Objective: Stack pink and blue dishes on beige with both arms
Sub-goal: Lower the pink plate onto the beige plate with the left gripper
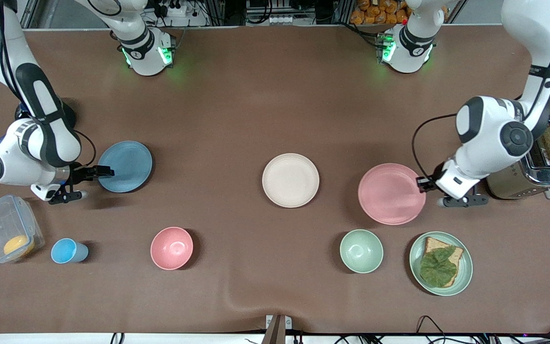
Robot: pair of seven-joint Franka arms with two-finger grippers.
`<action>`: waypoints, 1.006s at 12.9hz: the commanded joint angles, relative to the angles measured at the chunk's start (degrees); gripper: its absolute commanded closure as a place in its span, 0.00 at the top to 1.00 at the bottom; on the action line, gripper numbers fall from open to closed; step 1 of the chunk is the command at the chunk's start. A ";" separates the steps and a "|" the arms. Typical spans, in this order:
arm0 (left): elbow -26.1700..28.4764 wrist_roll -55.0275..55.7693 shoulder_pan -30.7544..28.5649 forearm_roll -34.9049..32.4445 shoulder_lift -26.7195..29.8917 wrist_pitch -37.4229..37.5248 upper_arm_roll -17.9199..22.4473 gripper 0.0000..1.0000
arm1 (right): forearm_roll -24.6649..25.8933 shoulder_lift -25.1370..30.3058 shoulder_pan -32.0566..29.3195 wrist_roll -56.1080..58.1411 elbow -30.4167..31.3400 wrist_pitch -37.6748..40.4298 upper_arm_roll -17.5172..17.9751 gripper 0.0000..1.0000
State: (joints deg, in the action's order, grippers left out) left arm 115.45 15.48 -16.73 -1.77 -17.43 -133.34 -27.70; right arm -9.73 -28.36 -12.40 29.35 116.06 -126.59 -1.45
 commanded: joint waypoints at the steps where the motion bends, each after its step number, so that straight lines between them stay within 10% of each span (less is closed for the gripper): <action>1: -1.27 8.03 1.33 1.33 -1.46 1.50 -5.42 0.00 | -0.91 -0.82 0.18 1.06 -1.19 0.82 0.04 0.45; 4: -4.25 17.10 7.91 1.42 -4.89 1.41 -6.40 0.00 | -0.91 -0.91 0.27 1.06 -1.54 0.91 0.04 0.02; 13: -6.99 25.83 17.43 0.54 -14.56 -5.26 -6.14 0.00 | -0.82 -3.28 0.97 -0.08 -11.03 13.83 -0.05 0.00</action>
State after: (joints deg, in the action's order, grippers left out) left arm 109.43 40.83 0.67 -1.60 -30.41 -137.37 -34.11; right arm -9.87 -30.15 -12.02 29.59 107.67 -114.50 -1.26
